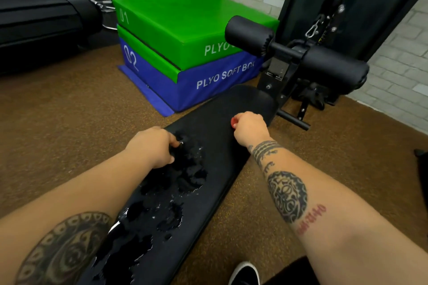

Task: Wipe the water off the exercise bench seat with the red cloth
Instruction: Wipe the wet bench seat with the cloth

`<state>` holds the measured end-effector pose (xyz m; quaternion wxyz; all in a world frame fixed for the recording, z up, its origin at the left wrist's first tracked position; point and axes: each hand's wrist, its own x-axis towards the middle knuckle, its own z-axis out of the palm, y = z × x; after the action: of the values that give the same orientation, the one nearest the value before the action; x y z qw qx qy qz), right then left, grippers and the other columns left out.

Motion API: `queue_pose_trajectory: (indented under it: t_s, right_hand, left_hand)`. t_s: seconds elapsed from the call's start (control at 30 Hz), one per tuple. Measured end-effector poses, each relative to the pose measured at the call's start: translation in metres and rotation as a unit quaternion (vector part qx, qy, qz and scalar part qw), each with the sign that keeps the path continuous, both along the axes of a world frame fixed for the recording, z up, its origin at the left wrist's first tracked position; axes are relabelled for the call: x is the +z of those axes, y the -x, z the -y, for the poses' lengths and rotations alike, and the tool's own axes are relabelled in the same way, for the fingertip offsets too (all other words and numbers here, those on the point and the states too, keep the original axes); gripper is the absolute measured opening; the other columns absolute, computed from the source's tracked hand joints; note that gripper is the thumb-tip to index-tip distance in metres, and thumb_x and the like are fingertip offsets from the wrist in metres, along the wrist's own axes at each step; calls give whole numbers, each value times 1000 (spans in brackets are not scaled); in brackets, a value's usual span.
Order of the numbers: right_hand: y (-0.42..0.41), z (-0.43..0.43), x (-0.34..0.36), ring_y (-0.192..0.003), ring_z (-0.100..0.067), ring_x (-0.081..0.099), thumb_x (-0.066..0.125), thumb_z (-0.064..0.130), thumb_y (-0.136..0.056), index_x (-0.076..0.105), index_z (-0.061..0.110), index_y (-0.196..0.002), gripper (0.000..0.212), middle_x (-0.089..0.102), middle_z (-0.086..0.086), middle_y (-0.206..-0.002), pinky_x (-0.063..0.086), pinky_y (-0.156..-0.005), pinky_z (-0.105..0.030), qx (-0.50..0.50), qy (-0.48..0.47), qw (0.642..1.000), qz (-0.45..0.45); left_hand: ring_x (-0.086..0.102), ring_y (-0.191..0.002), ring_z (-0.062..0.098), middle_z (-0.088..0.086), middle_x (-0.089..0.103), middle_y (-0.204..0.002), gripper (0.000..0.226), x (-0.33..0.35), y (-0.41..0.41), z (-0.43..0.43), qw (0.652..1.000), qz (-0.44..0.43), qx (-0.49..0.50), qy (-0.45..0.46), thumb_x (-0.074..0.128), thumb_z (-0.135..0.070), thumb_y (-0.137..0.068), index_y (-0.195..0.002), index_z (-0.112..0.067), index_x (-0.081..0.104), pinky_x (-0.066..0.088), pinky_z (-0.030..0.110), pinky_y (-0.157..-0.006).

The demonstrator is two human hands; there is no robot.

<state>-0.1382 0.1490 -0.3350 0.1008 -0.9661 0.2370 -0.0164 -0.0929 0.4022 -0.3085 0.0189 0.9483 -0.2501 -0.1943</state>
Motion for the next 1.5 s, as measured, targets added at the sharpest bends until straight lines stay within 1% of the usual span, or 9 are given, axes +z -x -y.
queue_pose_trajectory:
  t_s: [0.27,0.57,0.77,0.87,0.97,1.13,1.23,1.43,1.5]
  right_hand:
    - [54,-23,-3,-105,-16,63,61,14,-89,75,35,-103,29,70,14,-110,52,-97,-34,132,-82,988,5]
    - [127,-59,0,-90,1,65,66,7,-86,78,29,-99,29,72,17,-100,46,-93,-20,197,-161,967,23]
    - [130,-58,25,-55,-9,61,56,14,-96,75,29,-101,25,68,11,-74,48,-36,-25,1,-277,959,53]
    - [126,-70,8,-82,-9,68,56,16,-96,74,31,-107,26,72,12,-103,60,-63,-31,-26,-200,975,90]
    - [134,-93,-4,-103,-22,63,56,21,-93,74,33,-110,28,65,8,-110,53,-89,-35,13,-89,995,35]
    - [124,-113,37,-71,-13,69,57,21,-88,77,28,-87,21,75,3,-81,57,-60,-24,37,-183,976,-111]
    - [97,-111,52,-58,1,57,61,23,-92,74,28,-86,16,70,7,-75,40,-47,-8,12,-233,972,-21]
    - [28,-90,47,-71,-8,64,57,24,-97,69,26,-114,21,68,6,-92,53,-58,-15,-77,-255,956,122]
    - [10,-83,42,-95,-19,68,57,24,-97,68,22,-120,26,70,-2,-111,57,-82,-28,-76,-229,963,119]
  left_hand:
    - [53,-125,29,6,47,-141,55,-1,1,1,1000,11,-8,0,72,-37,-85,-137,-42,53,47,37,-98]
    - [55,-122,30,8,46,-139,55,-3,3,-6,1000,12,-14,9,70,-41,-85,-137,-45,52,48,41,-99]
    - [50,-130,29,7,46,-146,52,-2,5,-14,999,7,-33,26,60,-37,-93,-143,-42,47,43,37,-105]
    - [50,-131,26,3,52,-146,50,4,-1,-24,998,-22,-18,59,54,-31,-96,-144,-39,46,42,34,-104]
    - [56,-124,26,3,57,-141,49,6,-9,-47,996,-18,20,90,55,-34,-93,-142,-38,49,46,34,-101]
    - [61,-119,22,-2,67,-127,41,3,-7,-92,987,-6,81,141,54,-32,-93,-133,-36,59,48,31,-99]
    - [63,-117,21,-3,70,-123,36,-5,-6,-116,984,9,105,142,56,-35,-91,-126,-39,64,48,29,-98]
    - [63,-117,18,-8,70,-121,32,-19,-2,-136,983,3,120,141,59,-40,-92,-123,-45,64,47,25,-95]
    - [64,-114,16,-9,71,-119,33,-25,-3,-136,981,-1,122,152,61,-40,-91,-124,-44,64,48,25,-95]
